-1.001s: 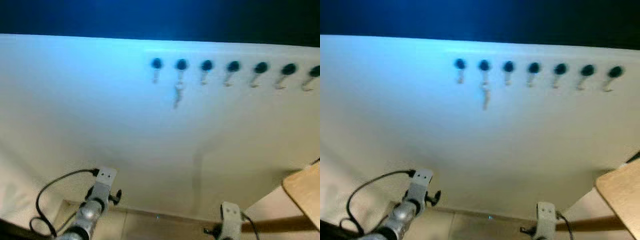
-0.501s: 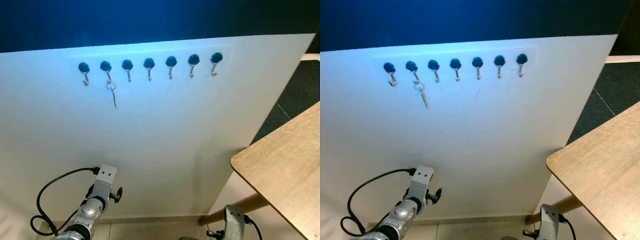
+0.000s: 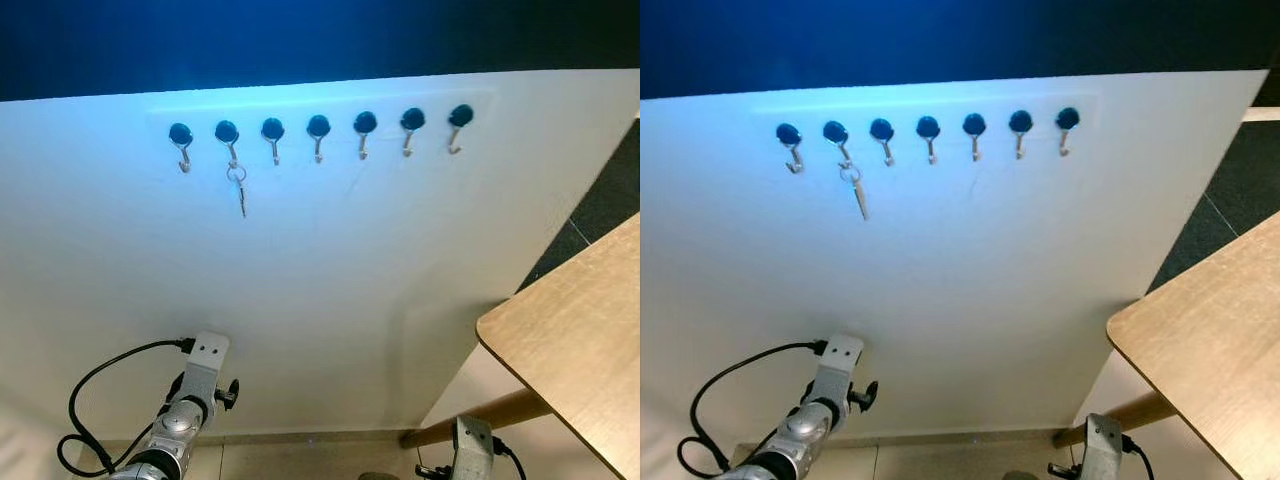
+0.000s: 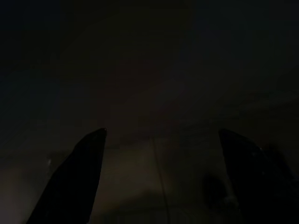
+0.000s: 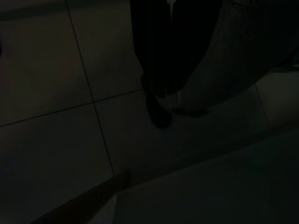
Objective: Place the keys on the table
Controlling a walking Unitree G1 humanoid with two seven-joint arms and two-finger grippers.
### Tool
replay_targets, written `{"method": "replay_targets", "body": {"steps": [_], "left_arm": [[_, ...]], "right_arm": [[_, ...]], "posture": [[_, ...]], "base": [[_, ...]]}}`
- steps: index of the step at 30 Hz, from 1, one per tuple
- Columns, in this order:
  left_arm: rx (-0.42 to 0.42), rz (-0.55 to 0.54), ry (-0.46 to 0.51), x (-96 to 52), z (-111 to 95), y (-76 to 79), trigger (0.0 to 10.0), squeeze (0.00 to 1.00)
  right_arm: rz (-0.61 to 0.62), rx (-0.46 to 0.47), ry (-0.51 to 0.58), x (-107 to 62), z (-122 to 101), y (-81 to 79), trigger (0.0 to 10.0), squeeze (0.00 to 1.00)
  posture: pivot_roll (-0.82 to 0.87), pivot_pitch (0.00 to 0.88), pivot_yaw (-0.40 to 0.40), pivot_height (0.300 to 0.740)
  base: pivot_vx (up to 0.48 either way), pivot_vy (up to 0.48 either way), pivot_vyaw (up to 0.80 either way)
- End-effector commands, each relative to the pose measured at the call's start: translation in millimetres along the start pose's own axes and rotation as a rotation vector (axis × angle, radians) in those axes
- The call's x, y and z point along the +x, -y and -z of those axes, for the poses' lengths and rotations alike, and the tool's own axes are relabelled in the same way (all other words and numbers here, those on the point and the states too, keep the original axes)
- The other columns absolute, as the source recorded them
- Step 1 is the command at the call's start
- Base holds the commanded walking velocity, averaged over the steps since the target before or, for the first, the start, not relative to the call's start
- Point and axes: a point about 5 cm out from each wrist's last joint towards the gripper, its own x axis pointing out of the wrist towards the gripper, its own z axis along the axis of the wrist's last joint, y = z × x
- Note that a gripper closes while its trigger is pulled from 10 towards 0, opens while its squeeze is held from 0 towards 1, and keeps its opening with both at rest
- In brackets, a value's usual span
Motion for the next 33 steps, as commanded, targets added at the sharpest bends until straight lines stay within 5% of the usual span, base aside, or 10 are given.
{"method": "replay_targets", "body": {"steps": [1, 2, 3, 4, 7, 11, 20, 33], "left_arm": [[-0.04, -0.057, -0.087, -3.6, 14.6, -14.7, 10.0, 0.0], [-0.04, -0.057, -0.087, -3.6, 14.6, -14.7, 10.0, 0.0], [-0.04, -0.056, -0.09, -4.2, 15.8, -16.7, 10.0, 0.0], [-0.04, -0.056, -0.09, -4.2, 15.8, -16.7, 10.0, 0.0], [-0.038, -0.04, -0.084, -4.3, 16.4, -14.5, 10.0, 0.0], [-0.036, -0.028, -0.068, -4.0, 15.3, -11.0, 10.0, 0.0], [-0.027, 0.005, -0.035, -4.1, 15.7, 1.1, 10.0, 0.0], [-0.061, -0.015, -0.005, -8.7, 23.8, -3.8, 10.0, 0.0]], "right_arm": [[0.003, -0.023, 0.042, 0.5, -6.7, 1.4, 10.0, 0.0], [0.003, -0.023, 0.042, 0.5, -6.7, 1.4, 10.0, 0.0], [-0.043, -0.144, 0.122, 2.9, -23.2, -7.6, 10.0, 0.0], [-0.043, -0.144, 0.122, 2.9, -23.2, -7.6, 10.0, 0.0], [-0.157, -0.342, 0.18, 4.5, -34.8, -31.4, 10.0, 0.0], [-0.211, -0.394, 0.188, 4.7, -36.5, -43.3, 10.0, 0.0], [-0.318, -0.389, 0.132, 4.4, -29.6, -60.9, 10.0, 0.0], [-0.181, -0.252, 0.1, 2.9, -16.4, -35.9, 10.0, 0.0]], "posture": [[0.0, 0.041, 0.058, 0.74], [0.0, 0.041, 0.058, 0.74], [0.0, 0.042, 0.058, 0.74], [0.0, 0.042, 0.058, 0.74], [0.0, 0.048, 0.049, 0.74], [0.0, 0.051, 0.04, 0.74], [0.02, 0.068, 0.012, 0.74], [0.04, 0.072, -0.001, 0.74]], "base": [[0.0, 0.0, 0.0], [0.0, 0.0, 0.0], [0.0, 0.0, 0.0], [0.0, 0.0, 0.0], [0.0, 0.0, 0.0], [0.0, 0.0, 0.0], [0.0, 0.0, 0.0], [0.0, 0.0, 0.0]]}}
